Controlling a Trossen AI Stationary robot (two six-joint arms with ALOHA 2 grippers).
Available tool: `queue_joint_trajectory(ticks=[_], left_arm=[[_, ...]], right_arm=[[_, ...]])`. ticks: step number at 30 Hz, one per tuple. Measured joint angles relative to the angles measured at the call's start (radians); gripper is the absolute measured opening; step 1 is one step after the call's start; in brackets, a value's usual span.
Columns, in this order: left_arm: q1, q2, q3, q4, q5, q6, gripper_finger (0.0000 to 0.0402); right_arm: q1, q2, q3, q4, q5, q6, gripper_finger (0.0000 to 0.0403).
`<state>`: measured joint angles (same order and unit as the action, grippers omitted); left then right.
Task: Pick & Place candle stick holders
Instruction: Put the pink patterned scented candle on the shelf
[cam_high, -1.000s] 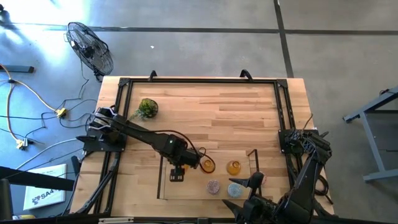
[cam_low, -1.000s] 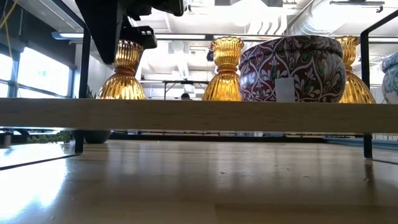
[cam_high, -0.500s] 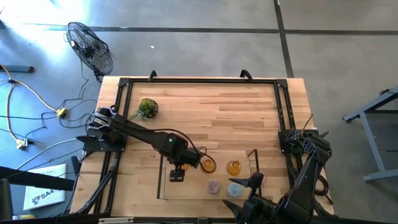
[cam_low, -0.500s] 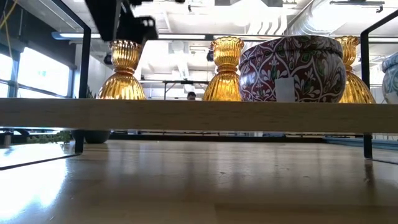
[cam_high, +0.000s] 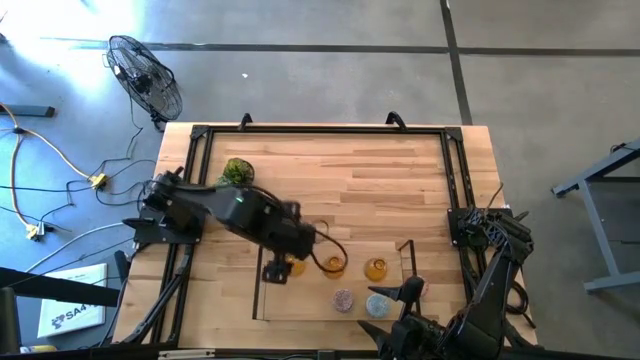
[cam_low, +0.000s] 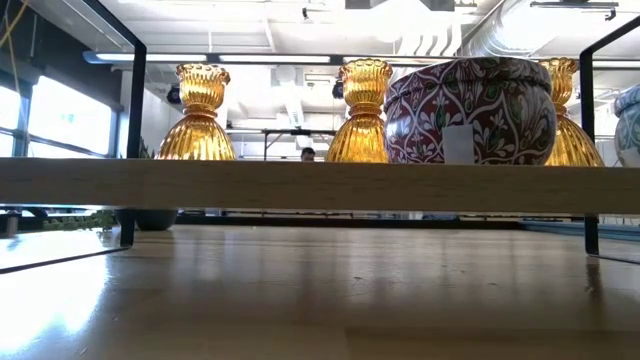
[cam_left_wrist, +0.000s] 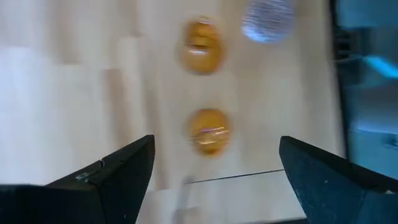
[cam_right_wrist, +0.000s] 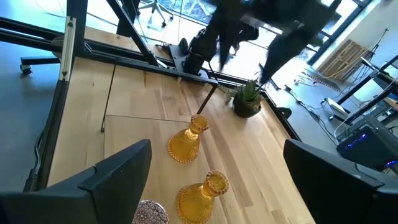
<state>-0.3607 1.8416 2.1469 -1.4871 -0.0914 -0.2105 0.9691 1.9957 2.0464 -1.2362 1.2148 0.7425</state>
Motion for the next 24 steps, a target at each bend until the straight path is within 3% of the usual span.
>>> queue_joint_trajectory(ticks=[4, 10, 18, 24], left_arm=[[0.000, -0.019, 0.149, -0.080, -0.194, -0.014, 0.0337], [0.014, -0.136, 0.190, -0.087, -0.199, 0.014, 0.0337], [0.020, -0.295, 0.189, -0.085, -0.190, -0.046, 0.0337], [0.020, -0.343, 0.189, -0.085, -0.208, -0.066, 0.0337]], right_arm=[[0.000, 0.000, 0.000, -0.001, 0.000, 0.000, 0.0360], [-0.001, 0.000, 0.000, 0.014, -0.028, -0.056, 0.0360], [-0.034, 0.000, 0.000, 0.147, 0.030, -0.362, 0.0360], [-0.062, 0.000, 0.000, 0.228, -0.001, -0.427, 0.0360]])
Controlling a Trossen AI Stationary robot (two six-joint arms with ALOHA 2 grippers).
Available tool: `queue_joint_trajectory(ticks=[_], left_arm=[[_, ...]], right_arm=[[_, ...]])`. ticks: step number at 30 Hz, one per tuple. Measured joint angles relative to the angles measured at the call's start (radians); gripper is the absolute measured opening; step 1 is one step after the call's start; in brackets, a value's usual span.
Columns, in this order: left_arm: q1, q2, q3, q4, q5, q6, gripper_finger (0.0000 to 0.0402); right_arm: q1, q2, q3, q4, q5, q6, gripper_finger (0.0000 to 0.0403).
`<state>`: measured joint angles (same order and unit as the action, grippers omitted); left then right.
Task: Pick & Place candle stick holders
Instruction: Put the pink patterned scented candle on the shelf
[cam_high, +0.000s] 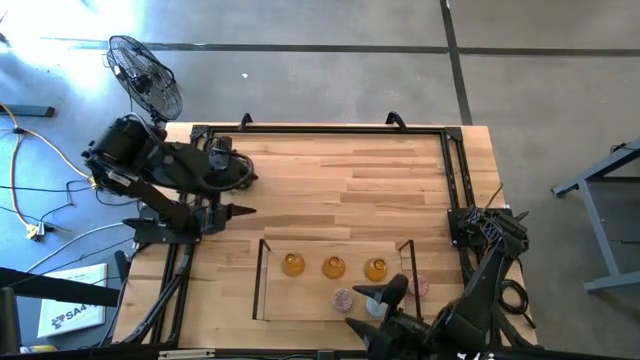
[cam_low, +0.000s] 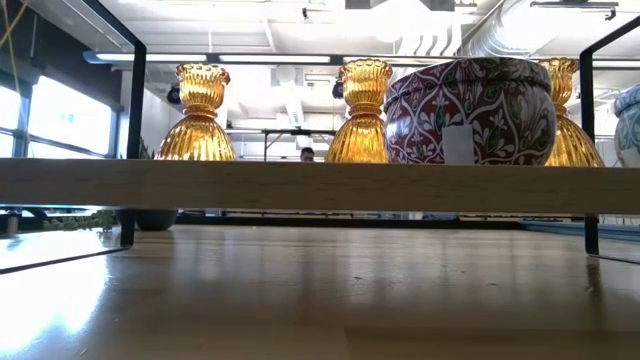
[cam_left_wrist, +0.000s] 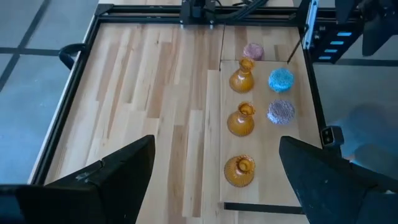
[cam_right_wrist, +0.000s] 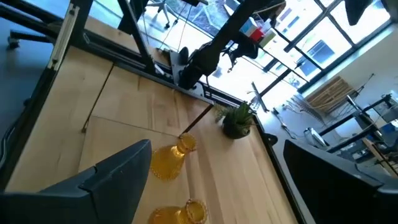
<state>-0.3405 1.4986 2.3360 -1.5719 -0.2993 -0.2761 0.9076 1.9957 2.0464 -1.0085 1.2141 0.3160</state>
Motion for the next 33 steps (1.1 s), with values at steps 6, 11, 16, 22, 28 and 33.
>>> queue_joint_trajectory(ticks=[6, 11, 16, 22, 28, 33], left_arm=[[0.000, 0.007, -0.005, 0.002, 0.002, -0.001, 0.0337], [0.000, 0.010, -0.053, 0.001, 0.027, -0.001, 0.0337], [0.000, 0.010, -0.113, 0.001, 0.045, 0.020, 0.0337], [0.000, 0.010, -0.138, 0.001, 0.021, 0.035, 0.0336], [0.001, 0.004, -0.138, 0.002, 0.019, 0.039, 0.0336], [0.001, 0.002, -0.138, 0.014, -0.052, 0.057, 0.0336]], right_arm=[[-0.031, 0.000, 0.000, 0.064, 0.017, -0.026, 0.0360], [-0.029, -0.024, 0.000, 0.088, 0.051, -0.056, 0.0355], [0.006, -0.096, 0.000, 0.024, 0.040, -0.041, 0.0341], [0.075, -0.210, 0.000, -0.308, -0.035, 0.222, 0.0322], [0.109, -0.343, -0.023, -0.546, -0.325, 0.502, 0.0319], [0.100, -0.463, -0.088, -0.563, -0.487, 0.577, 0.0319]])
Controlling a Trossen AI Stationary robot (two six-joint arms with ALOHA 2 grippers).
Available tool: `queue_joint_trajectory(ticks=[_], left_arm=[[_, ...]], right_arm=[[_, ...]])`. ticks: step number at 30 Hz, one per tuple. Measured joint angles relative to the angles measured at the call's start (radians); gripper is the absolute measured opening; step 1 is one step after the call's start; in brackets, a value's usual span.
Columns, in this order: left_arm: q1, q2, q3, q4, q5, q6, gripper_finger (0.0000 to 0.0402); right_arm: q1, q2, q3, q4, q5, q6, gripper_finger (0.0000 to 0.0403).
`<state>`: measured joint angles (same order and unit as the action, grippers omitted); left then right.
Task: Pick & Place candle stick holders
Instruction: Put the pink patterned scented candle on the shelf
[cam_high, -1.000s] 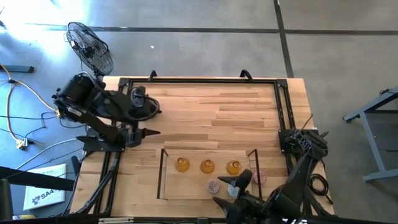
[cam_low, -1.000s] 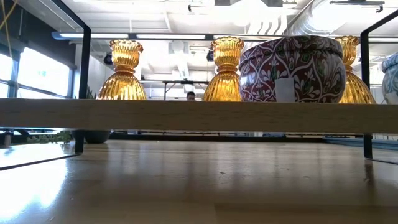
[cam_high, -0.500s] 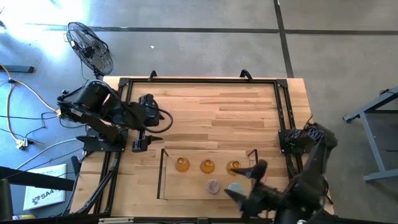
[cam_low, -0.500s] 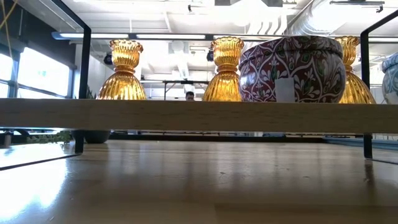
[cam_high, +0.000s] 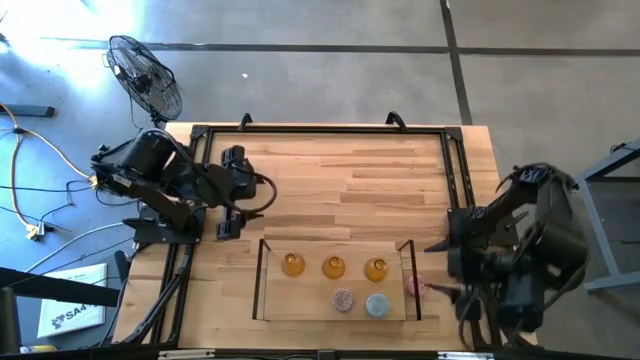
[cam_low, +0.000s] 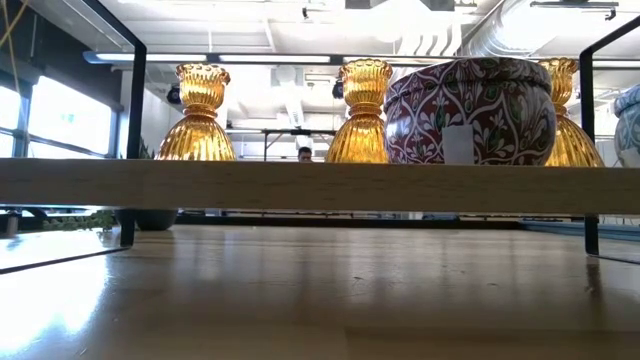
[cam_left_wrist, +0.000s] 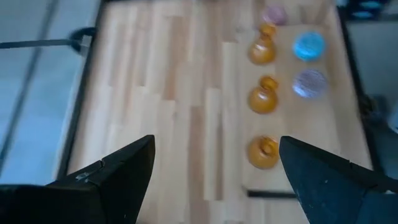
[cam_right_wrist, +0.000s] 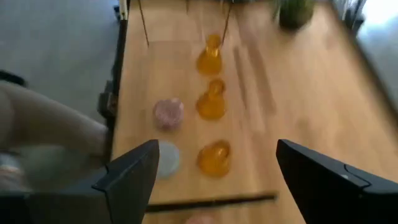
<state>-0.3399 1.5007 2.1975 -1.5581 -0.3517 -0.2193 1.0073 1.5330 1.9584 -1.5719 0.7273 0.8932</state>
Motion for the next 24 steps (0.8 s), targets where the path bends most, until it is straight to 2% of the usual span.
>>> queue_joint_trajectory(ticks=[4, 9, 14, 19, 24], left_arm=[[0.016, -0.011, 0.000, 0.039, -0.083, -0.071, 0.0336], [0.078, -0.037, 0.000, -0.001, -0.046, -0.074, 0.0336], [0.133, -0.039, 0.000, -0.012, 0.017, -0.037, 0.0336], [0.140, -0.023, 0.001, 0.005, 0.083, 0.010, 0.0336], [0.140, -0.007, -0.001, 0.079, 0.134, 0.061, 0.0337]], right_arm=[[-0.016, -0.097, -0.091, 0.004, -0.092, 0.190, 0.0319], [-0.015, -0.183, -0.261, 0.002, -0.181, 0.338, 0.0318], [-0.029, -0.229, -0.417, 0.009, -0.344, 0.442, 0.0318], [-0.039, -0.232, -0.532, 0.025, -0.459, 0.444, 0.0318], [-0.057, -0.232, -0.633, 0.035, -0.527, 0.379, 0.0318]])
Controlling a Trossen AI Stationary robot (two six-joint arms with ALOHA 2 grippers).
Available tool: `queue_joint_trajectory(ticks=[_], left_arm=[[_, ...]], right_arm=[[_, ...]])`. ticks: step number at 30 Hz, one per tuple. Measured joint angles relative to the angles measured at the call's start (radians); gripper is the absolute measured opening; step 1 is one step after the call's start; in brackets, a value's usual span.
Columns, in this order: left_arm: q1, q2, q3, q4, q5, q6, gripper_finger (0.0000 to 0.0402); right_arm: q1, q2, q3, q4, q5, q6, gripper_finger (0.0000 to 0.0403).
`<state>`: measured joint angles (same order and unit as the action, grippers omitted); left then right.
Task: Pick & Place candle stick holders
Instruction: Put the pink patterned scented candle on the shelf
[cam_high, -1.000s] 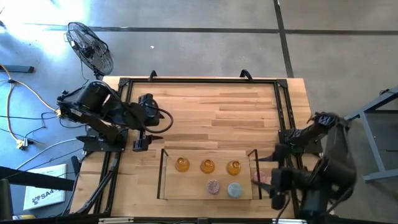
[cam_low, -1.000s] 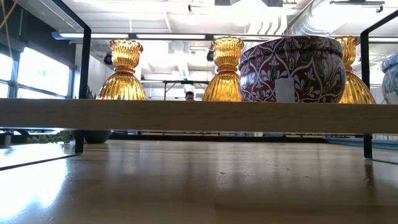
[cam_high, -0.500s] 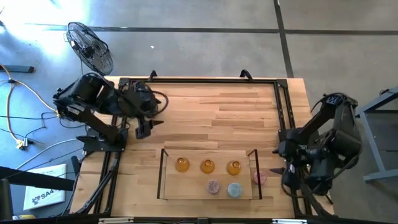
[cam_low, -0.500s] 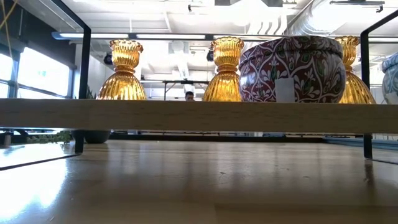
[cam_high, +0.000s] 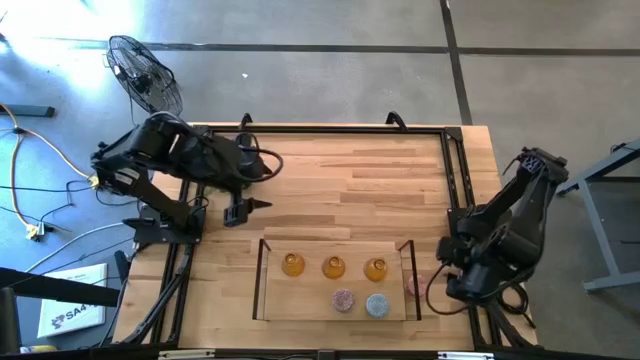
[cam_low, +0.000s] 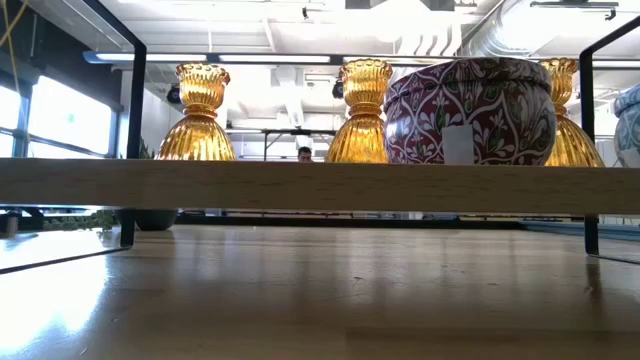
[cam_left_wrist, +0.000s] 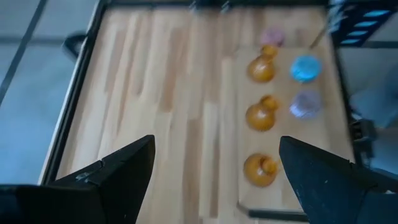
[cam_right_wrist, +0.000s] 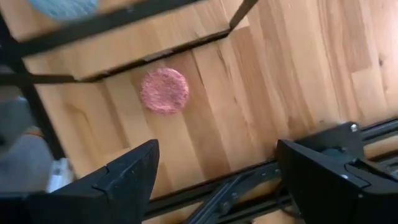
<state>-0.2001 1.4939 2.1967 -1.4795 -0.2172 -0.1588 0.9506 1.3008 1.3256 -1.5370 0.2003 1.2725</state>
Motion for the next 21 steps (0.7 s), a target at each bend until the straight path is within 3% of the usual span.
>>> queue_joint_trajectory(ticks=[8, 21], left_arm=[[0.071, 0.026, 0.003, 0.196, 0.107, 0.128, 0.0337], [0.155, 0.097, 0.000, 0.212, 0.166, 0.128, 0.0337]], right_arm=[[-0.015, 0.001, -0.169, 0.166, -0.010, -0.180, 0.0318], [-0.015, 0.001, -0.410, 0.549, 0.023, -0.351, 0.0318]])
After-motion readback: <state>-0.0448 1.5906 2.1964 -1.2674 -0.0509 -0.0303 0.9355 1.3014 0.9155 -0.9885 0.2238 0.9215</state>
